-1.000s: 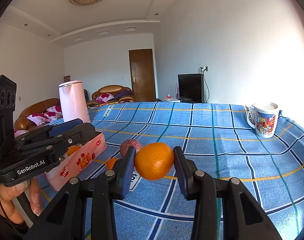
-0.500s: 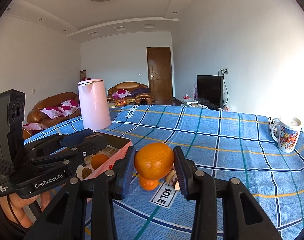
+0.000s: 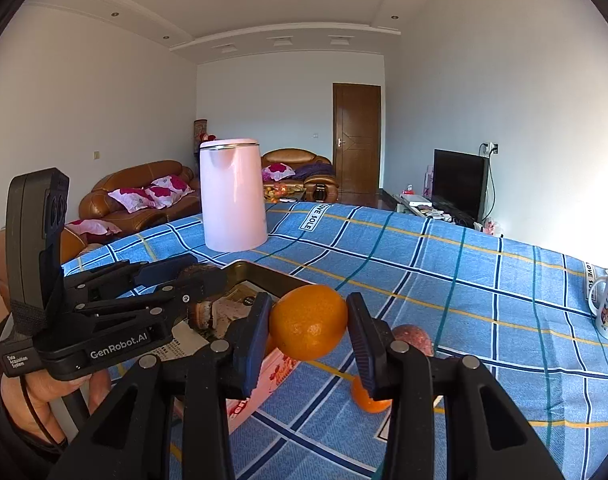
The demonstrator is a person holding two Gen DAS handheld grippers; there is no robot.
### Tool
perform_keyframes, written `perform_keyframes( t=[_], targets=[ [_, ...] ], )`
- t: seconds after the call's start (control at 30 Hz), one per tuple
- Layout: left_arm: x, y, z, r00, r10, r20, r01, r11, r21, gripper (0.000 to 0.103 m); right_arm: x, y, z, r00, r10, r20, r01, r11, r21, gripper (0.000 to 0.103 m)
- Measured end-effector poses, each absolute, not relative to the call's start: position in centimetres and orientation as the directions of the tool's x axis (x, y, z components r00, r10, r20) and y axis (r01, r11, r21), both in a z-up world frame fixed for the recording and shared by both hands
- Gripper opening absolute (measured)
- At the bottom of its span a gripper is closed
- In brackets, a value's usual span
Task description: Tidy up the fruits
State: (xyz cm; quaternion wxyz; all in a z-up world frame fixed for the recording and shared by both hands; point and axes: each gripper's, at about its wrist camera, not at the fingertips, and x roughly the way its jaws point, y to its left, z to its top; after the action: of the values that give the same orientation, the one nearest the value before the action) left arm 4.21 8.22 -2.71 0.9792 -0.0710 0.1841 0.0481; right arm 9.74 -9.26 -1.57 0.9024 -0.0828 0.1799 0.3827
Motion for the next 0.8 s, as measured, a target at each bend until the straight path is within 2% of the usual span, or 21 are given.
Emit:
perform_keyframes(
  t=[0.37, 0.6, 0.8],
  targets=[
    [4.0, 10.9, -4.1, 0.898, 0.081, -0.433, -0.162, 0.975, -0.154, 0.045, 8.8, -4.0, -3.9, 0.549, 0.677, -0.490, -0.794, 0.605, -0.053, 0.041],
    [3.9, 11.6, -5.1, 0.883, 0.088, -0.462, -0.176, 0.973, -0.151, 0.045, 8.5, -1.8, -5.8, 0.491, 0.639, -0.592, -0.824, 0.561, -0.077, 0.041],
    [4.0, 12.2, -5.8, 0.872, 0.107, -0.478, -0.205, 0.966, -0.157, 0.046, 8.3, -1.1, -6.8, 0.457, 0.623, -0.634, -0.839, 0.539, -0.074, 0.043]
  ],
)
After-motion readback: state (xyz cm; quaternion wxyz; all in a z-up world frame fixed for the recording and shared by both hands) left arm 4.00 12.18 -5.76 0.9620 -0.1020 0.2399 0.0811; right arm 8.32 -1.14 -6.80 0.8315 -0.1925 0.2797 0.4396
